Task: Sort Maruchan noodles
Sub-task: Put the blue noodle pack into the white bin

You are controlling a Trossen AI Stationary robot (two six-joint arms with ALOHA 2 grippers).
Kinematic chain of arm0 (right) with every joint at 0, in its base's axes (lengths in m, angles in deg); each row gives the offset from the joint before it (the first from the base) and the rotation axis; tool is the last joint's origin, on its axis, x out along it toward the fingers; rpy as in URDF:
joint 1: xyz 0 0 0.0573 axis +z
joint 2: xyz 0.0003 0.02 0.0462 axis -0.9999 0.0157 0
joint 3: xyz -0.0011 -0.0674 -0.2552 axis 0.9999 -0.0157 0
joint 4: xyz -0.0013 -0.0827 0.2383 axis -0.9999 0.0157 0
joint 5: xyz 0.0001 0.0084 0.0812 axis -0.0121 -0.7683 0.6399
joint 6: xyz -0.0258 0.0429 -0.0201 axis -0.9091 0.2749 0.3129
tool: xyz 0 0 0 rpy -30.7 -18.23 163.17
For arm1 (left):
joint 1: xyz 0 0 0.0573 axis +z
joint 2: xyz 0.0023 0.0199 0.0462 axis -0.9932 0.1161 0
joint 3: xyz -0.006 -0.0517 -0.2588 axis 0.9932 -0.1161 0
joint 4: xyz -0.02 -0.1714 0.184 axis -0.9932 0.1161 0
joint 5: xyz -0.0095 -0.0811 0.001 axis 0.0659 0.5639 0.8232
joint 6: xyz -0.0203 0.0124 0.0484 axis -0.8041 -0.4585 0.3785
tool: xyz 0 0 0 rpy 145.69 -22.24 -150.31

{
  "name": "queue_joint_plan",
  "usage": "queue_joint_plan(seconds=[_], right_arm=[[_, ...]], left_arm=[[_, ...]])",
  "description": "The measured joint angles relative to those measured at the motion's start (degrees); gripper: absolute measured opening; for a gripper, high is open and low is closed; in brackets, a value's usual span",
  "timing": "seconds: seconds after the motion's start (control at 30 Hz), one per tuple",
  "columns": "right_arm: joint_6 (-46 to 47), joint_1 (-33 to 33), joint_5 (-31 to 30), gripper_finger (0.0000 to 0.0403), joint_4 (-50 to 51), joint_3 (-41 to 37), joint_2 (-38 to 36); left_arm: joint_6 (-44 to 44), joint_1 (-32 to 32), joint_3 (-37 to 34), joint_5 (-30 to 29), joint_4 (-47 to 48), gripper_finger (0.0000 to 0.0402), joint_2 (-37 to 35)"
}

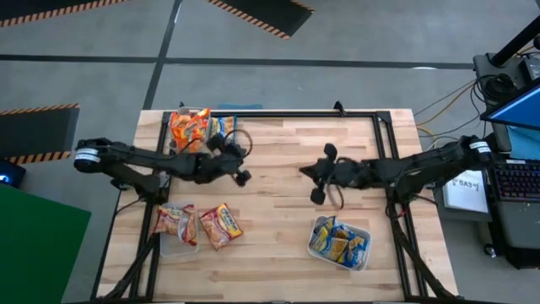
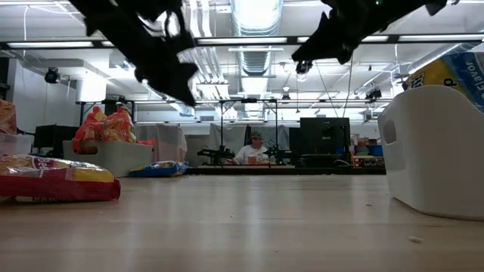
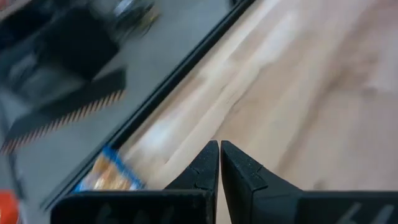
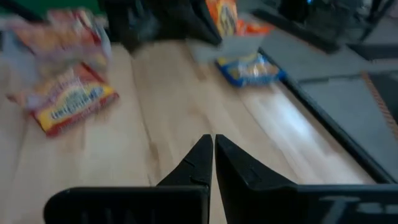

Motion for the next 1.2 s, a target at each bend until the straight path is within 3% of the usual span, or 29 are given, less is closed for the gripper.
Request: queue_joint_plan(seconds=[0.2,0.53,0.83,1.07,1.2], right_arm=[[-4.25,-5.80,8.32,0.0008,-3.87,-2.59,-4.40],[-9.58,-9.43,11.61,0.0009,-3.56,-2.79,-5.71],[-14.34,-12.58,12.37,0.0009,-3.58,-1.74,-7.75],[-16.00,-13.93,12.93,0.0009,-3.54,-0.49,-8.13],[-17.43,-13.91,14.10,0.0009,-3.57,-0.49,-8.13]], left_arm=[[-8.88,8.26,5.69,0.21,11.04,0.0000,9.23],[-10.87,19.83,16.60,-4.84,21.96,0.0000,26.61],[-10.82,24.91,18.53,-5.24,23.11,0.0000,32.37],[-10.80,25.23,18.48,3.96,21.59,0.0000,32.89],[-10.19,23.74,18.67,12.89,19.83,0.0000,32.19]])
